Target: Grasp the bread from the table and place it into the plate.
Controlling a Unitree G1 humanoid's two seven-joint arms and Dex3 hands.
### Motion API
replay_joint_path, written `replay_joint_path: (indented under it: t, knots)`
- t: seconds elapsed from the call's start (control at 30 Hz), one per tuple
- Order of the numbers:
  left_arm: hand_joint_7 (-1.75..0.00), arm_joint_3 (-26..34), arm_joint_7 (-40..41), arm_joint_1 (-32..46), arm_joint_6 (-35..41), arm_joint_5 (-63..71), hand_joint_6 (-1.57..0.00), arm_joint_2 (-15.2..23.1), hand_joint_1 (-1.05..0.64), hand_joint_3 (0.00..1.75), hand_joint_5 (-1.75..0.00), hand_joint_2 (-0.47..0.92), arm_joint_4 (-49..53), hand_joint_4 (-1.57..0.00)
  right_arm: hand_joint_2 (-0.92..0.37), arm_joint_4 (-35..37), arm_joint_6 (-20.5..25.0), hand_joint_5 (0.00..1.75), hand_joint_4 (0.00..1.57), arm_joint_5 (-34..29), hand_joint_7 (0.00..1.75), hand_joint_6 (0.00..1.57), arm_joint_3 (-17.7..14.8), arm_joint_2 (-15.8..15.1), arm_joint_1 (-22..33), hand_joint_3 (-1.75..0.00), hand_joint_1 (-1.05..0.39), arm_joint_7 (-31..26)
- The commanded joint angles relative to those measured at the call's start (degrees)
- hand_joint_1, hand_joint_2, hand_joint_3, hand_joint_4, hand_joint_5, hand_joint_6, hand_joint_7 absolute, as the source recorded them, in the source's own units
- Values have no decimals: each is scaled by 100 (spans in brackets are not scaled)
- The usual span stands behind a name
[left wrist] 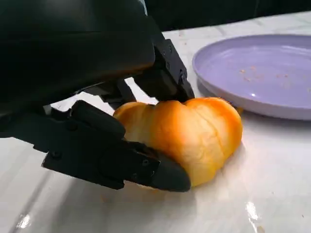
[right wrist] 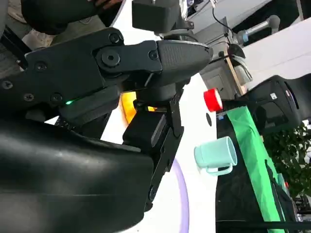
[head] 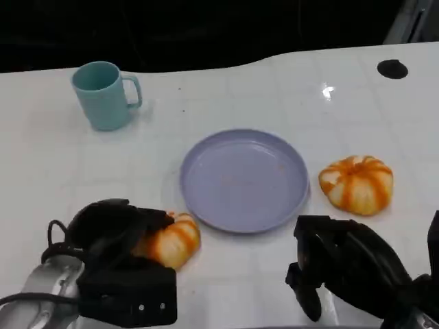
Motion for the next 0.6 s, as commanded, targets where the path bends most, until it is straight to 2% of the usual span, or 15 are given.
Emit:
replay_joint_path:
  t: [0.03, 0.23, 0.37, 0.53, 0.6]
  knots:
    - [-167, -99, 324, 43, -173, 16, -73, 215, -26, 62, -173, 84, 319, -86, -92, -107, 34, 161, 128, 81, 154, 110, -95, -72, 59, -39, -92, 6]
    - [-175, -144, 460, 126, -23, 161, -68, 370, -29, 60, -175, 86, -19, -85, -92, -149, 29, 161, 128, 64, 155, 109, -67, -55, 80, -40, -91, -27]
    - [-175, -1, 413, 379, 469, 209, -70, 368, -30, 62, -175, 85, -788, -89, -92, -137, 40, 161, 128, 69, 155, 109, -67, -55, 61, -41, -92, -24]
    - [-175, 125, 415, 604, 886, 195, -67, 335, -27, 65, -175, 80, -1481, -86, -92, -137, 92, 162, 128, 90, 155, 109, -77, -49, 39, -39, -92, -46]
    - [-175, 189, 536, 648, 913, 158, -67, 300, -25, 77, -175, 72, -1607, -86, -92, -101, 69, 162, 128, 88, 155, 109, -79, -49, 26, -39, -93, -31]
